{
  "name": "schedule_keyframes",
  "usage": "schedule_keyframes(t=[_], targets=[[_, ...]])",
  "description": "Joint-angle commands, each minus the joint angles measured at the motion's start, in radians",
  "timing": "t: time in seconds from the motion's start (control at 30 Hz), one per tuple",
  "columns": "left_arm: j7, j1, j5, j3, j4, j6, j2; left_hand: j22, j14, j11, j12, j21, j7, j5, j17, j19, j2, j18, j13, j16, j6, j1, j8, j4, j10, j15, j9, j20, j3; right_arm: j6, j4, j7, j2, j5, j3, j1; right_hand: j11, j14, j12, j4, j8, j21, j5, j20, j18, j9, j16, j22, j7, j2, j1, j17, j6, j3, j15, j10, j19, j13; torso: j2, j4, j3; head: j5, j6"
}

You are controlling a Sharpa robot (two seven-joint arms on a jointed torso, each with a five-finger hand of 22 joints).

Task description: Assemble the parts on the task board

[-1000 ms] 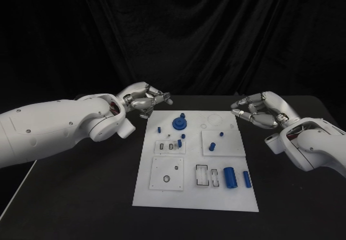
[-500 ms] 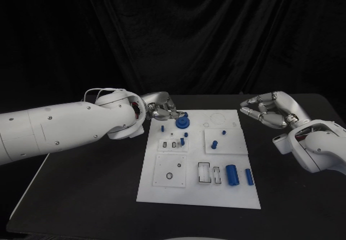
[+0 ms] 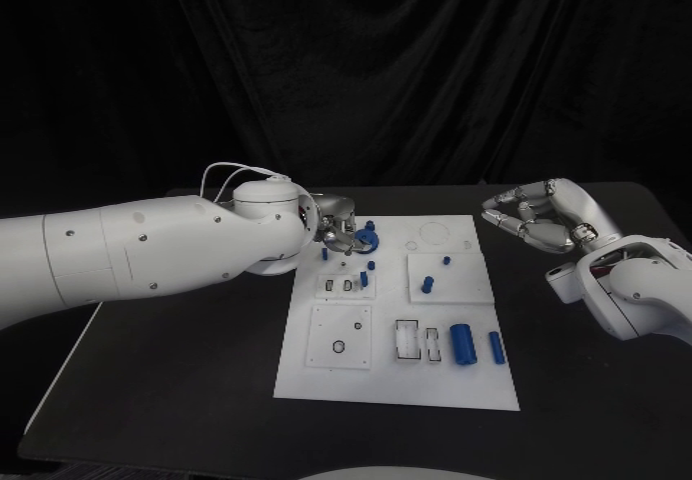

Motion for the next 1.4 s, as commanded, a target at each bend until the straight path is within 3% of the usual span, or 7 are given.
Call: schedule_keyframes(t=[0.03, 0.17, 0.27, 0.37, 0.53, 0.73, 1.4], targets=[[-0.06, 0.002, 0.023, 0.001, -0.014, 0.095, 0.023, 0.263, 0.106, -0.018, 0.003, 0.006, -0.011, 0.002, 0.263, 0.104, 0.007, -0.006, 0.263, 0.003, -0.014, -0.011, 0.051, -0.01, 0.105, -0.014, 0.095, -0.017, -0.002, -0.009, -0.003, -0.019, 0.005, -0.011, 0.001, -0.005, 0.0, 0.028, 0.0, 0.004, -0.002, -0.005, 0.004, 0.001, 0.008, 0.001, -0.007, 0.077, -0.002, -0.002, 0.007, 0.08, 0.006, 0.0, -0.009, 0.0, 0.007, 0.068, 0.0, -0.0006, 0.0064, 0.005, -0.005], [-0.08, 0.001, 0.058, 0.001, -0.029, 0.129, 0.045, 0.263, 0.106, -0.036, 0.003, 0.006, -0.034, -0.033, 0.263, 0.104, 0.005, -0.006, 0.263, 0.003, -0.007, -0.043, 0.128, 0.01, 0.105, -0.031, 0.243, -0.033, -0.025, -0.005, -0.007, -0.019, 0.01, -0.011, 0.001, -0.007, 0.0, 0.028, -0.001, 0.005, -0.003, -0.009, 0.004, 0.0, 0.009, 0.001, -0.01, 0.076, -0.002, -0.001, 0.006, 0.078, 0.006, 0.0, -0.009, -0.002, 0.006, 0.066, -0.001, 0.0005, 0.006, 0.004, -0.01], [-0.085, 0.0, 0.069, 0.001, -0.04, 0.137, 0.054, 0.263, 0.106, -0.042, 0.003, 0.006, -0.038, -0.048, 0.263, 0.104, 0.004, -0.006, 0.263, 0.003, -0.001, -0.063, 0.143, 0.023, 0.105, -0.037, 0.287, -0.038, -0.042, -0.011, -0.008, -0.014, 0.012, -0.011, 0.001, -0.008, 0.0, 0.028, -0.004, 0.005, -0.003, -0.009, 0.004, 0.0, 0.009, 0.001, -0.01, 0.075, -0.002, -0.001, 0.005, 0.078, 0.006, 0.0, -0.009, -0.005, 0.006, 0.061, -0.003, 0.0035, 0.0064, 0.004, -0.015], [-0.083, -0.002, 0.074, 0.001, -0.049, 0.138, 0.059, 0.263, 0.106, -0.047, 0.003, 0.006, -0.043, -0.063, 0.263, 0.104, 0.007, -0.006, 0.263, 0.003, 0.007, -0.078, 0.15, 0.027, 0.105, -0.041, 0.319, -0.042, -0.054, -0.014, -0.008, -0.011, 0.012, -0.011, 0.001, -0.008, -0.001, 0.028, -0.009, 0.005, -0.004, -0.012, 0.005, 0.0, 0.009, 0.001, -0.012, 0.074, -0.003, 0.0, 0.006, 0.076, 0.006, 0.001, -0.009, -0.011, 0.006, 0.054, -0.002, 0.0002, 0.0064, 0.007, -0.016], [-0.079, -0.005, 0.078, 0.001, -0.057, 0.14, 0.067, 0.263, 0.106, -0.051, 0.003, 0.006, -0.049, -0.075, 0.263, 0.104, 0.007, -0.006, 0.263, 0.003, 0.015, -0.084, 0.157, 0.024, 0.105, -0.045, 0.349, -0.046, -0.065, -0.015, -0.009, -0.01, 0.014, -0.011, 0.001, -0.009, -0.001, 0.028, -0.01, 0.005, -0.004, -0.014, 0.006, -0.001, 0.009, 0.001, -0.013, 0.073, -0.002, 0.0, 0.006, 0.075, 0.005, 0.001, -0.01, -0.012, 0.006, 0.053, 0.0, -0.0041, 0.0044, 0.011, -0.02], [-0.065, -0.012, 0.079, 0.001, -0.064, 0.13, 0.076, 0.263, 0.106, -0.053, 0.003, 0.006, -0.051, -0.072, 0.263, 0.104, 0.008, -0.006, 0.263, 0.003, 0.012, -0.077, 0.158, 0.016, 0.105, -0.047, 0.367, -0.049, -0.066, -0.018, -0.008, -0.004, 0.015, -0.011, 0.001, -0.01, -0.001, 0.027, -0.014, 0.005, -0.005, -0.016, 0.006, -0.001, 0.01, 0.0, -0.015, 0.072, -0.002, 0.0, 0.006, 0.073, 0.004, 0.001, -0.01, -0.017, 0.005, 0.046, -0.001, 0.0026, 0.0036, 0.001, -0.03], [-0.02, -0.053, 0.08, 0.001, -0.087, 0.078, 0.08, 0.263, 0.106, -0.053, 0.003, 0.006, -0.049, -0.045, 0.263, 0.104, 0.015, -0.006, 0.263, 0.003, -0.006, -0.06, 0.143, 0.0, 0.105, -0.049, 0.402, -0.051, -0.06, -0.021, -0.003, -0.002, 0.013, -0.04, 0.001, -0.01, 0.0, 0.027, -0.02, 0.007, -0.007, -0.023, 0.006, -0.001, 0.011, 0.0, -0.018, 0.069, -0.002, 0.0, 0.003, 0.07, 0.002, 0.001, -0.01, -0.024, 0.005, 0.036, 0.0, 0.0015, 0.0009, 0.002, -0.053]])
